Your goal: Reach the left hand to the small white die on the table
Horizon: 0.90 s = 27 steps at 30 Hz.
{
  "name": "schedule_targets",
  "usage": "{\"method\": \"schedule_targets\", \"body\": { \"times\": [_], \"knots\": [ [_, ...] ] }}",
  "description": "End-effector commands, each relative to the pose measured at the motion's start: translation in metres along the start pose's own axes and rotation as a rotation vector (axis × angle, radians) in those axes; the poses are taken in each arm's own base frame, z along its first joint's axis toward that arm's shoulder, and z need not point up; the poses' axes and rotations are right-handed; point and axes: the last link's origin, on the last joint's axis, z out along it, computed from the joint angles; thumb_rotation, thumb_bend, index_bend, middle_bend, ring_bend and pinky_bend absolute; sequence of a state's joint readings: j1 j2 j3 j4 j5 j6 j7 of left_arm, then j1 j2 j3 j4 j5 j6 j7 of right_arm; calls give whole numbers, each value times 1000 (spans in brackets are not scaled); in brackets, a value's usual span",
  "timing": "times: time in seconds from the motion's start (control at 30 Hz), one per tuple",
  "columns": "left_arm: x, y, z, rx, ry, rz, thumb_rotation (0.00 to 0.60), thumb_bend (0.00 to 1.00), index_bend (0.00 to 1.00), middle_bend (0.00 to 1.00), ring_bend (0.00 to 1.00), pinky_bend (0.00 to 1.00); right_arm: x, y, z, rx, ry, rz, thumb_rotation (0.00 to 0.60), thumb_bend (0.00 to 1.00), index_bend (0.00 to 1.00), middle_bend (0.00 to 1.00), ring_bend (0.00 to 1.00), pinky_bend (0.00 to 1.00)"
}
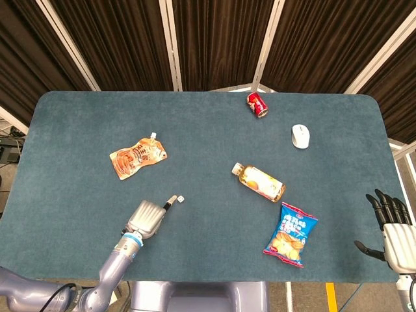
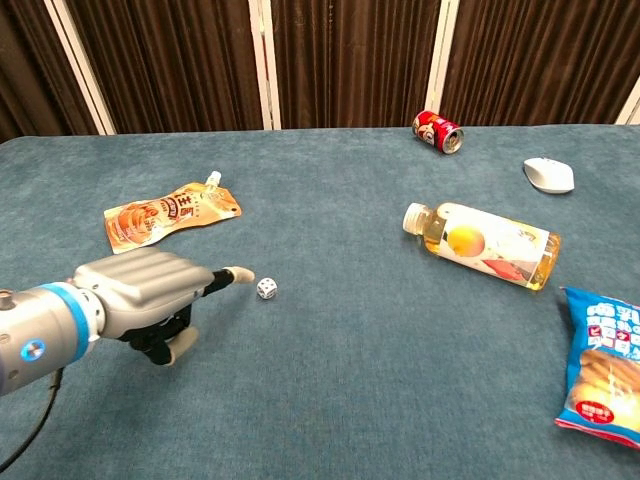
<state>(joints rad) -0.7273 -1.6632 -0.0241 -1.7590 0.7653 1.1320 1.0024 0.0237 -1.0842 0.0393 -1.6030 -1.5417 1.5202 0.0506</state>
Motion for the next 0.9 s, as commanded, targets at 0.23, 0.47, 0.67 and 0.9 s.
{"method": "schedule_targets", "body": {
  "times": [0.23, 0.47, 0.67, 0.9],
  "knots": [
    [6, -5, -13, -11, 52, -40, 600, 655, 0, 821, 817, 763, 1, -5, -3, 20, 4, -3, 600, 5, 63, 0, 0, 0],
    [29, -35, -54, 20, 279, -80, 600, 641, 0, 97, 208, 306, 0, -2, -1, 11, 4, -3, 600, 5, 62, 0, 0, 0],
    [18, -78, -100, 128, 362, -95, 600, 337, 0, 0, 0, 0, -1, -2, 2, -3, -1, 3, 600, 5, 62, 0, 0, 0],
    [-2, -114, -144, 218, 444, -114, 600, 113, 0, 0, 0, 0, -5, -6, 0, 8, -4, -16, 600, 4, 63, 0, 0, 0]
  ]
}}
